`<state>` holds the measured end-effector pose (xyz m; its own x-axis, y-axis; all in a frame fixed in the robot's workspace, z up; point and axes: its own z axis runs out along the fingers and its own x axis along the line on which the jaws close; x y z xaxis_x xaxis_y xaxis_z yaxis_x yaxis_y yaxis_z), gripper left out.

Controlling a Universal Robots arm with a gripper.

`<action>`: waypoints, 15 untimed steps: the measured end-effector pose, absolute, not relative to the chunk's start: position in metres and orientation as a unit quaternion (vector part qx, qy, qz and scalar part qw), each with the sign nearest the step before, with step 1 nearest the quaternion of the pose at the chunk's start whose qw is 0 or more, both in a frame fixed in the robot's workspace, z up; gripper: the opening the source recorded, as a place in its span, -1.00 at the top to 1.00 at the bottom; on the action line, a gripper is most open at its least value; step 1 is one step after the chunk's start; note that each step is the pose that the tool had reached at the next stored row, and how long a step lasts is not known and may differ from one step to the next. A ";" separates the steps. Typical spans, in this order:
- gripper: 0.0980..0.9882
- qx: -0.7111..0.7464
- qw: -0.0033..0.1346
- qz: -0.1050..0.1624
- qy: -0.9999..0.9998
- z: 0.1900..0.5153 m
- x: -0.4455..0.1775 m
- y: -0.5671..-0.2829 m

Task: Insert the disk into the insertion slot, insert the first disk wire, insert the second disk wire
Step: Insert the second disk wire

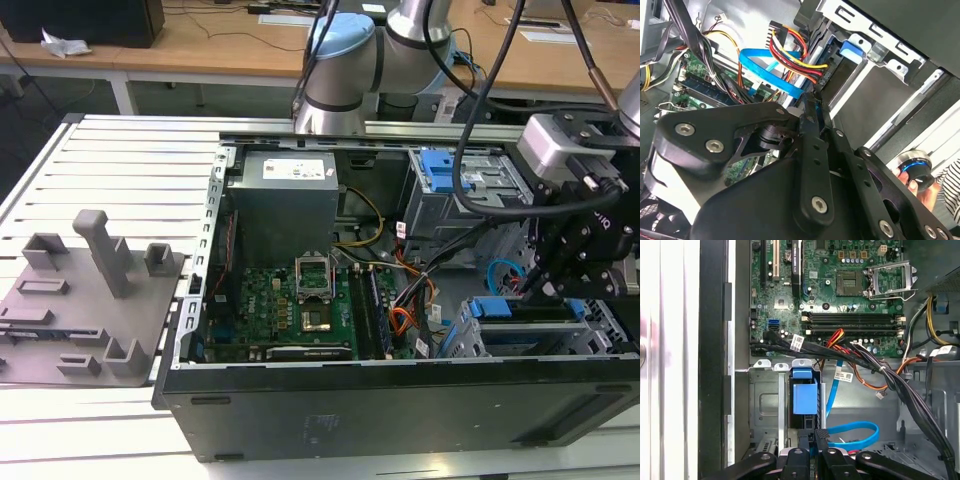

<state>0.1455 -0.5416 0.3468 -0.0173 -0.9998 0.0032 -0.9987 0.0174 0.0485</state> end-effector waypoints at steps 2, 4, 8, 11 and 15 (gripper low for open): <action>0.85 0.701 0.018 -0.016 -0.713 0.346 0.146 -0.542; 0.85 0.701 0.018 -0.017 -0.713 0.345 0.146 -0.542; 0.85 0.701 0.017 -0.017 -0.713 0.344 0.146 -0.542; 0.85 0.701 0.016 -0.018 -0.713 0.343 0.146 -0.542; 0.85 0.701 0.016 -0.018 -0.713 0.345 0.146 -0.541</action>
<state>0.1455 -0.5412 0.3446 -0.0172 -0.9998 -0.0031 -0.9987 0.0171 0.0486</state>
